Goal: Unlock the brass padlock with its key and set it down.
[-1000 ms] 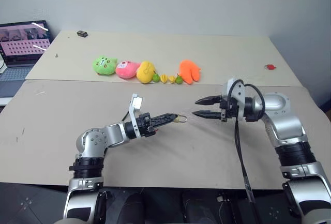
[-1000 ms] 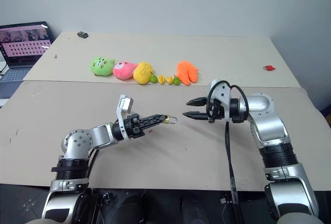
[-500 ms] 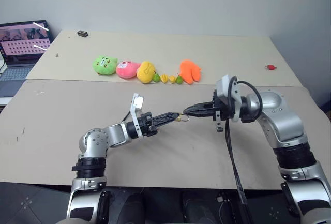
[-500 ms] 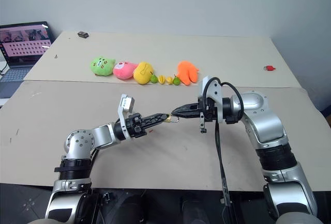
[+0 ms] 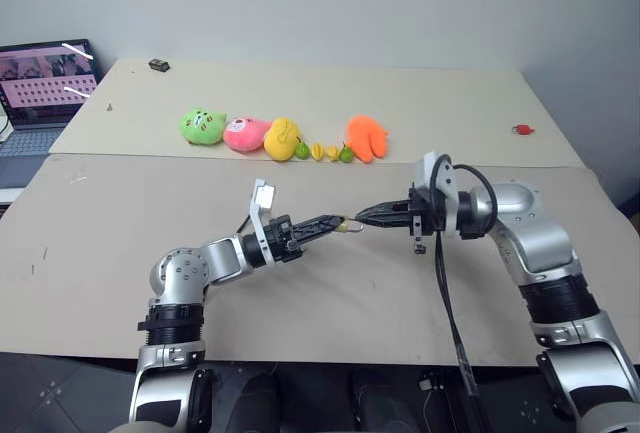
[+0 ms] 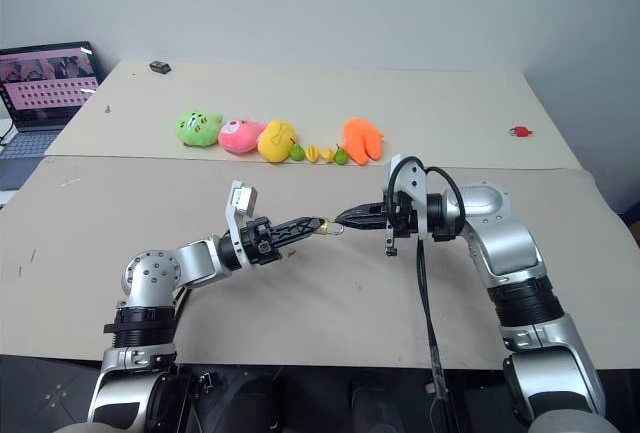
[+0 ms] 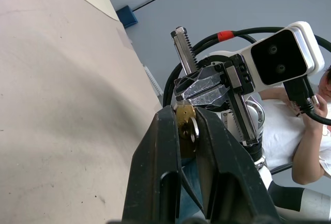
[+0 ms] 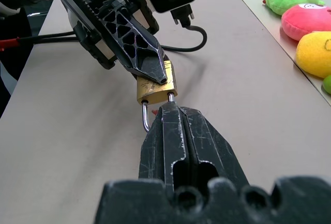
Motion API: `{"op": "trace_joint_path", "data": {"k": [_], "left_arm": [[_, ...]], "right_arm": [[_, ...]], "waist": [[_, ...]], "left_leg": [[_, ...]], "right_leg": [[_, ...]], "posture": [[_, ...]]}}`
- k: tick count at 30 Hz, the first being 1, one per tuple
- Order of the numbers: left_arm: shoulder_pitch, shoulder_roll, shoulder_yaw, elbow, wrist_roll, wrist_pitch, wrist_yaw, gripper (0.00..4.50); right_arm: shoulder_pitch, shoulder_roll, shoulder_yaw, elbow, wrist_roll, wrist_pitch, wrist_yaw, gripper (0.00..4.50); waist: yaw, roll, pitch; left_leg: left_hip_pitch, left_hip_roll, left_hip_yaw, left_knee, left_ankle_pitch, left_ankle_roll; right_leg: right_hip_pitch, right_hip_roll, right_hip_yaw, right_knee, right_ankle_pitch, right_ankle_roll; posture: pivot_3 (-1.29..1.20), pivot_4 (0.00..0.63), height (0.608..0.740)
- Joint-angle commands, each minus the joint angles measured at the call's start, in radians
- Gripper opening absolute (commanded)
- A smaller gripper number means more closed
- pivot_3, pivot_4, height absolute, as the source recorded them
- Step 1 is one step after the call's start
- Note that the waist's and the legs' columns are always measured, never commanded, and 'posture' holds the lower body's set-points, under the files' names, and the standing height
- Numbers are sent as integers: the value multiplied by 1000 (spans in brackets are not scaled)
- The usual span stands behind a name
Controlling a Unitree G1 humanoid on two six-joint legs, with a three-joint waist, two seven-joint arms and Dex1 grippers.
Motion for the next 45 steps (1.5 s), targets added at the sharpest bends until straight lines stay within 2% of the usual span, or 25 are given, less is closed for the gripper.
{"op": "trace_joint_path", "data": {"k": [1, 7, 23, 36, 40, 45], "left_arm": [[-16, -2, 30, -11, -39, -3, -2, 33], [-13, -2, 31, -6, -36, -5, 0, 33], [-20, -7, 29, 4, -39, -12, 1, 33], [-14, -11, 49, -17, -75, 6, 27, 33], [-13, -12, 57, -16, -86, 3, 40, 33], [-9, -7, 54, -21, -91, 4, 46, 33]], "right_arm": [[-5, -23, 5, -29, -11, -15, 28, 92], [-27, -19, -18, -89, 35, 42, 27, 92], [-30, 24, 21, -70, -12, 4, 2, 92], [-134, 57, 12, 224, -120, -207, 8, 92], [-179, 109, 8, 313, -183, -347, -82, 92], [-208, 131, -23, 312, -129, -303, -64, 92]], "waist": [[0, 0, 0], [-1, 0, 0], [0, 0, 0], [3, 0, 0], [0, 0, 0], [-2, 0, 0]], "left_leg": [[0, 0, 0, 0, 0, 0], [0, 0, 0, 0, 0, 0], [0, 0, 0, 0, 0, 0], [0, 0, 0, 0, 0, 0], [-1, 0, 0, 0, 0, 0], [0, 0, -1, 0, 0, 0]], "right_leg": [[0, 0, 0, 0, 0, 0], [0, 0, 0, 0, 0, 0], [0, 0, 0, 0, 0, 0], [0, 0, 0, 0, 0, 0], [0, 0, 0, 0, 0, 0], [0, 0, 0, 0, 0, -1]], "posture": [[0, 150, 717], [0, 150, 717], [0, 150, 717], [0, 150, 717], [0, 150, 717], [0, 150, 717]]}}
